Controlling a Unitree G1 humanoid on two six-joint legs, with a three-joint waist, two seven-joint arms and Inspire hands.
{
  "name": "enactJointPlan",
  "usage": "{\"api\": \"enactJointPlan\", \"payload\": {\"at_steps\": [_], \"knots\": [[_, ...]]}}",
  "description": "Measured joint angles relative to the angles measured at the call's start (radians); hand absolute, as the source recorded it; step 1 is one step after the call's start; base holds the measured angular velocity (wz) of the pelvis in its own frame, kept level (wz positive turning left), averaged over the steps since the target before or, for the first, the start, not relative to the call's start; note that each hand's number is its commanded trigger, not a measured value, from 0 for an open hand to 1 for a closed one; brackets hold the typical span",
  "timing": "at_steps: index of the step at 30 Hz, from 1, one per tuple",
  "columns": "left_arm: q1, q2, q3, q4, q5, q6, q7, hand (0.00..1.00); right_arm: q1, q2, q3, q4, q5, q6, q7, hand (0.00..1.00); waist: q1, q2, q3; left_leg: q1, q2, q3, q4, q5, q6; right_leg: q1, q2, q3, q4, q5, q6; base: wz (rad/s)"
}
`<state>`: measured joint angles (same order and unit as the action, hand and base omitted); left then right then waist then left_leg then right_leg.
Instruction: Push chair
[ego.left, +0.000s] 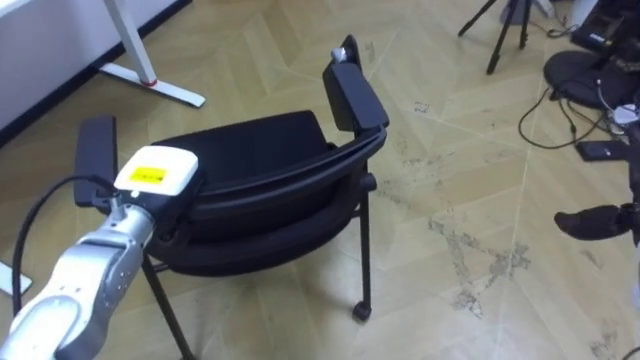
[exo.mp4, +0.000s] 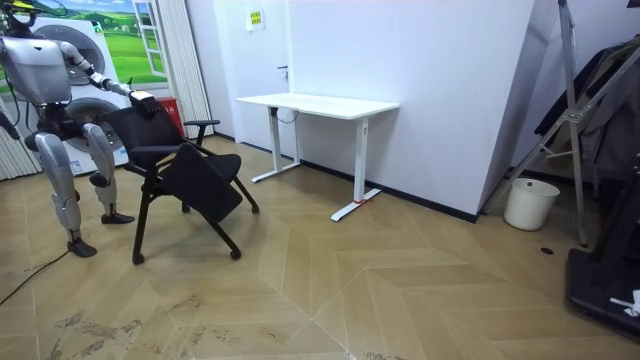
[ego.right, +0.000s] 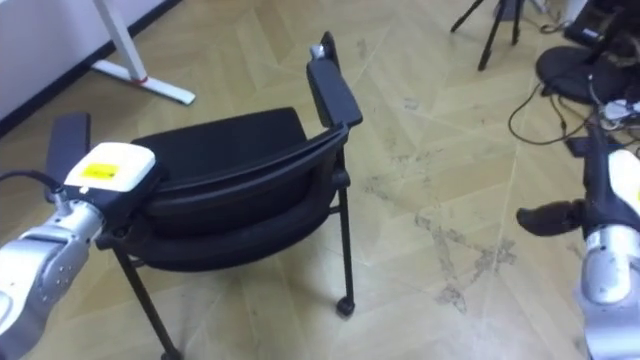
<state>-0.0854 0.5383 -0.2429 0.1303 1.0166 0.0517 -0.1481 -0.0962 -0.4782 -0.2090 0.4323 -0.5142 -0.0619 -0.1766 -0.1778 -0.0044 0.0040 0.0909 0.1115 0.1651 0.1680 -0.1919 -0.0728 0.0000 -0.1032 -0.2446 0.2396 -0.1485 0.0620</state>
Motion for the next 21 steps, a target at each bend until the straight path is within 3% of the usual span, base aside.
{"api": "enactJointPlan", "payload": {"at_steps": [5, 9, 11, 15, 21], "knots": [[0.0, 0.0, 0.004, 0.001, 0.0, -0.034, 0.007, 1.0, -0.014, -0.005, 0.001, -0.113, -0.158, -0.021, -0.015, 0.0, 0.033, 0.005, 0.0026, 0.008, 0.0, 0.022, -0.002, 0.0, 0.0, -0.005, 0.003, 0.021, 0.0, 0.0, 0.0, -0.13], [0.0, 0.001, 0.003, 0.0, -0.001, -0.045, 0.01, 1.0, -0.046, -0.049, 0.066, -0.219, -0.245, -0.033, -0.016, 0.0, 0.045, 0.003, 0.0035, 0.008, 0.0, 0.023, -0.004, 0.0, 0.0, -0.006, 0.002, 0.021, 0.0, 0.0, 0.0, 0.0], [-0.003, 0.004, 0.004, 0.001, -0.002, -0.052, 0.013, 1.0, -0.05, -0.063, 0.093, -0.274, -0.269, -0.035, -0.015, 0.0, 0.048, -0.001, 0.0061, 0.008, 0.0, 0.023, -0.004, 0.0, 0.0, -0.006, 0.002, 0.021, 0.0, 0.0, 0.0, 0.0], [-0.025, 0.026, 0.003, 0.001, -0.002, -0.082, 0.015, 1.0, -0.091, -0.076, 0.16, -0.314, -0.286, -0.054, -0.011, 0.0, 0.052, -0.024, 0.0188, 0.006, 0.001, 0.023, -0.005, 0.0, 0.0, -0.007, 0.002, 0.021, 0.0, 0.0, 0.0, 0.03], [-0.047, 0.048, -0.011, 0.001, -0.02, -0.115, 0.014, 1.0, -0.098, -0.084, 0.23, -0.337, -0.29, -0.069, 0.018, 0.0, 0.077, -0.03, 0.017, -0.006, 0.001, 0.02, -0.001, 0.0, 0.0, -0.01, 0.002, 0.017, -0.005, 0.002, 0.002, 0.02]]}}
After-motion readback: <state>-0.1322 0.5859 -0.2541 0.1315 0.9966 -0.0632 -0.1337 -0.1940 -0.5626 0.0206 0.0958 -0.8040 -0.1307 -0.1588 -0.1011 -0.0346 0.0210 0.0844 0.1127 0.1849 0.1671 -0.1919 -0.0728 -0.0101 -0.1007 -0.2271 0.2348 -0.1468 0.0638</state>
